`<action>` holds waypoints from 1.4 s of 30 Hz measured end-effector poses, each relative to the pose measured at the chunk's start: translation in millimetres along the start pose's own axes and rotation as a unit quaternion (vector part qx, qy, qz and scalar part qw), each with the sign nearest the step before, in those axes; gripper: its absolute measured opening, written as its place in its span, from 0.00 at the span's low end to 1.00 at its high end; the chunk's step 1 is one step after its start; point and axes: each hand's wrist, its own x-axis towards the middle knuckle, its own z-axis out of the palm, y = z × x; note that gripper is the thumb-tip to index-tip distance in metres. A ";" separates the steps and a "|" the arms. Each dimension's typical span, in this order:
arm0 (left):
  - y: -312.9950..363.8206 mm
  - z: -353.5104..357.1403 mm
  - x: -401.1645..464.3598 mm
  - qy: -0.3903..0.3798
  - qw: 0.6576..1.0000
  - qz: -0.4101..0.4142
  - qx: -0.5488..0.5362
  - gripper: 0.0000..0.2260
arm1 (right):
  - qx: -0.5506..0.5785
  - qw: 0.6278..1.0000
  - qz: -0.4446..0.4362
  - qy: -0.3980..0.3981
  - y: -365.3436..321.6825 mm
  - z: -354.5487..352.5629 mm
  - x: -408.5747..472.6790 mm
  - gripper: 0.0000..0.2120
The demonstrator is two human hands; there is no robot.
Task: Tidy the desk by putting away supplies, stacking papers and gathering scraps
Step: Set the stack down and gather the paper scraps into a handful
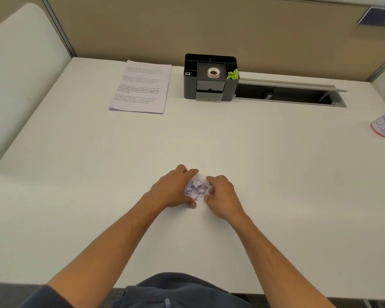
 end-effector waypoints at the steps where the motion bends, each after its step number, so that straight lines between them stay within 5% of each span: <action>1: 4.7 1.0 -0.9 0.001 1.000 -0.006 0.025 0.44 | 0.001 1.000 0.008 0.003 1.0 -0.5 -1.9 0.21; 13: 33.4 13.0 3.7 0.025 0.988 0.012 0.150 0.16 | 0.162 0.976 0.112 0.089 9.5 -2.0 -11.0 0.19; 25: 31.3 15.9 3.1 0.067 0.988 0.031 0.138 0.06 | 0.362 0.912 0.169 0.092 9.7 -7.5 -17.7 0.12; 32: 25.8 7.9 0.2 0.080 0.995 -0.005 0.058 0.05 | 0.505 0.843 0.175 0.069 7.4 -5.3 -17.9 0.05; 37: 20.9 -10.4 -0.2 0.119 0.986 -0.051 -0.103 0.10 | 0.583 0.788 0.189 0.054 -2.2 -6.1 -20.6 0.09; 42: 43.4 -22.7 -14.0 0.139 0.973 0.037 -0.180 0.09 | 0.723 0.653 0.222 -0.017 -16.5 -3.7 -23.4 0.18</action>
